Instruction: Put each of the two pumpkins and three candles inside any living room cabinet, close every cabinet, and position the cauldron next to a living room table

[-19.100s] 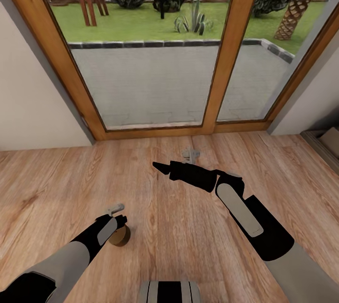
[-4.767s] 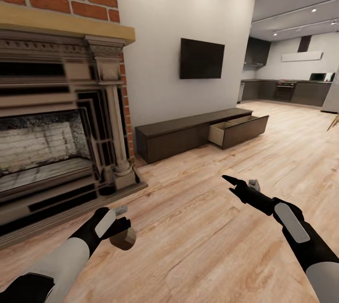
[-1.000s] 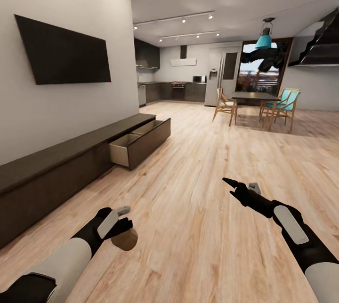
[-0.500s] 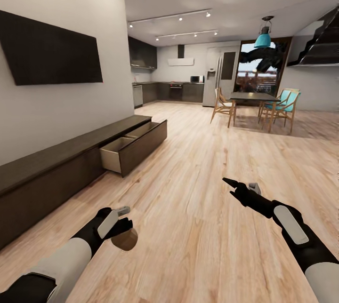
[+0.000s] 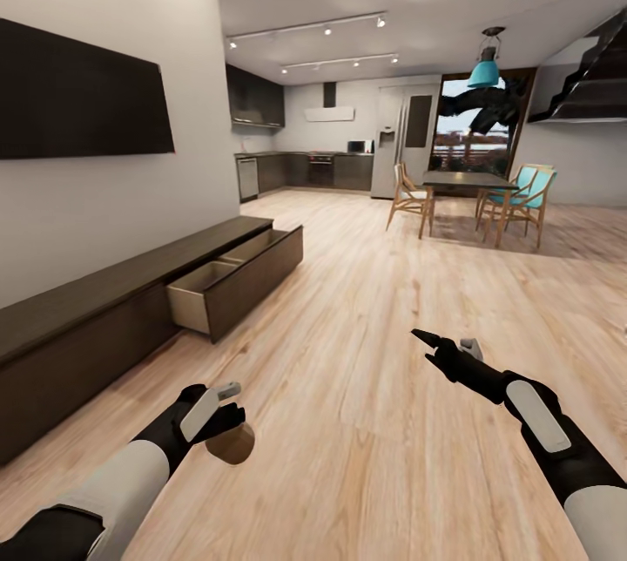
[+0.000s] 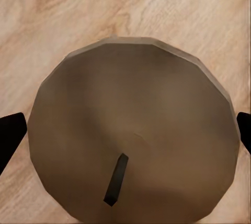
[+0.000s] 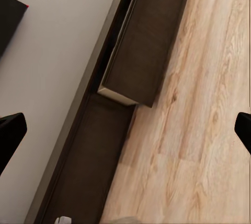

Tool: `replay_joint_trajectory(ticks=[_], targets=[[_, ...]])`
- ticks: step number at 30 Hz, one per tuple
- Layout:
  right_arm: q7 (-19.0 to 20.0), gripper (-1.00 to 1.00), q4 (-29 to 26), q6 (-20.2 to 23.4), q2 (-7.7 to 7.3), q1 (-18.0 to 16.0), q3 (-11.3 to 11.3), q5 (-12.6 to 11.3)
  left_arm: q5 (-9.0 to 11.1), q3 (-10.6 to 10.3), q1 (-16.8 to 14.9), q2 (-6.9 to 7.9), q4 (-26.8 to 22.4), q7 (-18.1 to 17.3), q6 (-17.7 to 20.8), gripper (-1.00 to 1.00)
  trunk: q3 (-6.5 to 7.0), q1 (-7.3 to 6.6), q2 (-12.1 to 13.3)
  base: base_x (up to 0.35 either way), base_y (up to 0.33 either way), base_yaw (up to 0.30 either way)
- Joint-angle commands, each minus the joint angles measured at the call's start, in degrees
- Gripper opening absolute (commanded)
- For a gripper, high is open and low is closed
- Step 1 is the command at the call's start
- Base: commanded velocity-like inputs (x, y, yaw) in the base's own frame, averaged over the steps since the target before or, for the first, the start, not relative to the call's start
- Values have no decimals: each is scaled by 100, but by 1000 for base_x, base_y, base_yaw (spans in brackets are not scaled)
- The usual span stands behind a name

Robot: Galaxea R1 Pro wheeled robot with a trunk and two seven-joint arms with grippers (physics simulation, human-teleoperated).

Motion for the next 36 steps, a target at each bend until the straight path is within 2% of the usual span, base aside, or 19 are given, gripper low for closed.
replay_joint_trajectory(ticks=[1,24,31,36], targets=[[6,100,3,10,-4,-4,10,-19,53,-36,-3,5,-12,69,14,-100,-5,2,-3,319,-126,-198],[13,100,74,10,-4,-4,10,-21,53,-46,-3,0,-12,69,14,-100,55,2,-3,284,-174,-270],[7,100,78,10,-4,-4,10,-20,46,-231,-3,-34,-11,76,11,-100,76,2,-3,301,-83,-275],[5,100,78,10,-4,-4,9,-20,45,-252,-3,-62,-12,77,6,-100,83,2,-3,304,-75,-131]])
